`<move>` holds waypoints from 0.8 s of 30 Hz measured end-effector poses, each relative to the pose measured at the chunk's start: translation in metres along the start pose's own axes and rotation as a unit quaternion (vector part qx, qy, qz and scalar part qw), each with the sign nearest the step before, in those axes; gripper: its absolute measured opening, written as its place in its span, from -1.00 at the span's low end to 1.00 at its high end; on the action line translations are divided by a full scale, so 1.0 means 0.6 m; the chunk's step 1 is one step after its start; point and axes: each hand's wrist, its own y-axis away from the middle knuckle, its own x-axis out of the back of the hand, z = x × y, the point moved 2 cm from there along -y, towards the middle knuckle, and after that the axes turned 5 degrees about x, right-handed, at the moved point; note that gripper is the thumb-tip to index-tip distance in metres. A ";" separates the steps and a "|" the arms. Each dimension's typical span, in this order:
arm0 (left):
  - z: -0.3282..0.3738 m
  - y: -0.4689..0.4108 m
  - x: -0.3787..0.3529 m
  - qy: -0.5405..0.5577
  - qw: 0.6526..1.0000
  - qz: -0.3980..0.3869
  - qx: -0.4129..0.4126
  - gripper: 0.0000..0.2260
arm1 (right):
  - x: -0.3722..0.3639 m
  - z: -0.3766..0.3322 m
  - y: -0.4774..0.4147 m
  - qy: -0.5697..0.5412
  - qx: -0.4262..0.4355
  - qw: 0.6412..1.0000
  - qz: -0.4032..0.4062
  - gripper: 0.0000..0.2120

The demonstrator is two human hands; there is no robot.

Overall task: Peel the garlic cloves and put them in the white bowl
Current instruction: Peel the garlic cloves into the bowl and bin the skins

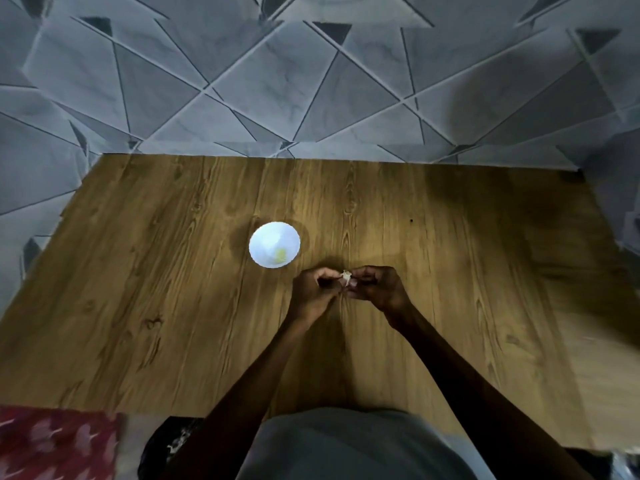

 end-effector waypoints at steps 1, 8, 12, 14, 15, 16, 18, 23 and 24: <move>0.003 0.000 0.000 -0.022 1.000 0.000 -0.013 -0.83 | -0.002 -0.001 0.001 0.007 0.000 1.000 0.001 -0.87; 0.032 0.007 -0.009 -0.114 0.990 0.000 -0.082 -0.88 | -0.002 -0.007 -0.004 0.074 -0.001 0.997 0.028 -0.93; 0.024 0.005 -0.013 -0.126 0.990 -0.002 -0.062 -0.80 | -0.007 -0.006 -0.009 0.223 0.024 0.974 0.026 -0.92; 0.019 0.002 -0.014 -0.136 0.989 -0.025 -0.057 -0.64 | -0.009 -0.004 -0.013 0.303 0.061 0.951 0.007 -0.91; 0.017 0.000 -0.015 -0.141 0.988 -0.037 -0.057 -0.60 | -0.011 -0.005 -0.012 0.333 0.077 0.940 -0.003 -0.91; 0.016 -0.001 -0.017 -0.146 0.987 -0.046 -0.058 -0.62 | -0.013 -0.006 -0.011 0.348 0.084 0.934 -0.006 -0.90; 0.014 -0.006 -0.019 -0.142 0.987 -0.045 -0.051 -0.75 | -0.012 -0.003 -0.011 0.336 0.080 0.938 0.009 -0.87; 0.006 -0.018 -0.022 -0.090 0.996 -0.014 0.006 -0.75 | -0.006 0.011 -0.014 0.233 0.077 0.964 0.101 -0.93; 0.002 -0.021 -0.022 -0.083 0.996 -0.016 0.015 -0.73 | -0.005 0.012 -0.015 0.200 0.074 0.971 0.108 -0.91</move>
